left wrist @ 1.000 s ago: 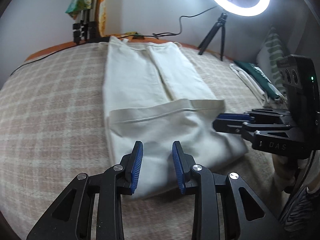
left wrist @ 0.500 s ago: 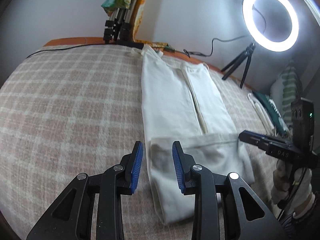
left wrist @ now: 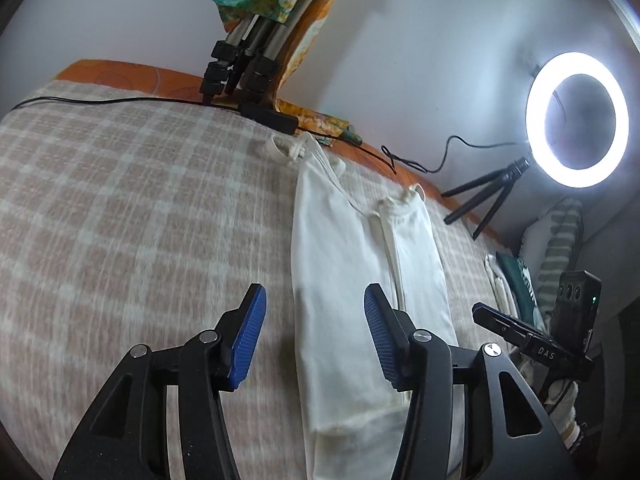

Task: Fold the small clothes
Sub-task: 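Move the left tool along the folded strip toward the neckline, then close the left tool on the white straps while the right tool pinches a strap too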

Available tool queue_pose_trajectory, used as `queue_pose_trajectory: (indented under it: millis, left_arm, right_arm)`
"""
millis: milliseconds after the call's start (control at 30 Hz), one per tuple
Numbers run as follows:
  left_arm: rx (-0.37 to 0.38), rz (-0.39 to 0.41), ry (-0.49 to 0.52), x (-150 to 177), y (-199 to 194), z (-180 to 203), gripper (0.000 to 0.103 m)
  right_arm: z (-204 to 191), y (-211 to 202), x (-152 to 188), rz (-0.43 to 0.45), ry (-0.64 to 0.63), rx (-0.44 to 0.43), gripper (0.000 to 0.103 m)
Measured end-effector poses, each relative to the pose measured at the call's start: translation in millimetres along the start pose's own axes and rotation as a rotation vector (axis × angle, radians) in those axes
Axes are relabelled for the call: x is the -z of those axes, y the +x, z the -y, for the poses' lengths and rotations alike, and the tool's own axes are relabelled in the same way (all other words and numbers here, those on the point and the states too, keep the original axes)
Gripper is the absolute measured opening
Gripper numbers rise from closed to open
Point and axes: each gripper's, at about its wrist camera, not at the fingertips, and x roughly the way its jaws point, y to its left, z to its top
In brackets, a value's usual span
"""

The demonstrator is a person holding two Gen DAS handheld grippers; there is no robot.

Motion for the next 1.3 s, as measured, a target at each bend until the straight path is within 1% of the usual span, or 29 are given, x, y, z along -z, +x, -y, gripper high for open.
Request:
queue_pose_trajectory:
  millis: [33,133,233,333,433,533,633,700,733,767,833,867,933,967,1033,1067,1100,1133,1167,1200,1233,1267,1300]
  left_arm:
    - [0.003,-0.002,-0.011,-5.9,4.7,-2.0,0.05]
    - [0.015,-0.017,-0.026,-23.6,20.4,-4.8,0.055]
    - [0.019,-0.032,-0.018,-38.6,36.6,-3.6,0.055]
    - [0.025,-0.052,-0.008,-49.4,53.5,-3.1,0.055]
    - [0.042,-0.082,-0.031,-56.6,70.4,-5.6,0.055]
    - [0.084,-0.095,-0.061,-60.3,80.6,-7.6,0.055]
    - [0.102,-0.091,-0.061,-64.0,86.3,-6.4,0.052]
    - [0.106,-0.083,-0.073,-67.6,89.2,-6.9,0.051]
    - [0.11,-0.074,-0.084,-68.2,89.5,-8.3,0.043]
    - [0.118,-0.068,-0.092,-68.9,90.0,-9.9,0.025]
    - [0.106,-0.049,-0.08,-69.9,89.9,-10.5,0.008]
    - [0.1,-0.039,-0.064,-70.3,89.2,-9.8,0.006]
    - [0.074,-0.016,-0.039,-70.3,87.0,-8.5,0.006]
    - [0.069,-0.005,-0.037,-70.6,84.0,-11.2,0.006]
    - [0.076,0.0,-0.047,-71.8,83.3,-14.3,0.006]
    - [0.077,0.001,-0.052,-72.5,83.3,-15.7,0.006]
    - [0.088,0.002,-0.056,-73.4,82.8,-17.3,0.006]
    - [0.099,-0.006,-0.058,-74.7,83.0,-18.4,0.006]
    - [0.095,-0.008,-0.061,-75.2,82.9,-19.3,0.007]
    - [0.089,-0.007,-0.069,-76.2,82.3,-20.4,0.009]
    - [0.092,-0.013,-0.086,-77.5,82.3,-22.5,0.022]
    - [0.102,-0.024,-0.107,-78.3,83.4,-24.9,0.042]
    - [0.104,-0.035,-0.129,-78.8,85.1,-26.7,0.049]
  right_arm:
    - [3.9,2.1,-4.7,0.001,0.012,-0.005,0.051]
    - [15.8,14.8,-23.7,-0.009,0.066,-0.047,0.05]
    - [21.3,28.1,-41.6,-0.021,0.096,-0.074,0.048]
    - [22.2,41.4,-59.8,-0.035,0.1,-0.087,0.046]
    - [18.7,55.7,-75.8,-0.061,0.093,-0.079,0.042]
    - [13.0,66.0,-85.3,-0.089,0.078,-0.087,0.04]
    - [8.0,74.3,-90.1,-0.113,0.05,-0.077,0.034]
    - [8.4,80.7,-92.2,-0.124,0.047,-0.068,0.025]
    - [9.4,83.6,-92.9,-0.126,0.055,-0.074,0.022]
    - [10.6,85.1,-93.4,-0.126,0.064,-0.083,0.016]
    - [13.4,87.0,-94.0,-0.122,0.087,-0.102,0.011]
    - [14.9,87.2,-94.1,-0.12,0.098,-0.107,0.01]
    - [16.8,85.7,-93.7,-0.116,0.099,-0.101,0.005]
    - [18.2,83.2,-93.3,-0.109,0.095,-0.084,0.0]
    - [24.1,78.8,-93.4,-0.097,0.101,-0.081,0.0]
    - [24.6,77.9,-94.1,-0.097,0.082,-0.083,0.0]
    - [23.8,77.6,-94.7,-0.099,0.062,-0.08,0.005]
    - [24.1,77.2,-95.3,-0.098,0.055,-0.09,0.005]
    - [25.4,77.2,-96.5,-0.099,0.056,-0.105,0.005]
    - [26.6,77.2,-98.0,-0.096,0.057,-0.106,0.008]
    - [28.4,76.8,-99.6,-0.092,0.059,-0.111,0.011]
    - [30.6,77.3,-101.7,-0.092,0.064,-0.117,0.029]
    - [33.3,77.8,-103.6,-0.093,0.075,-0.133,0.044]
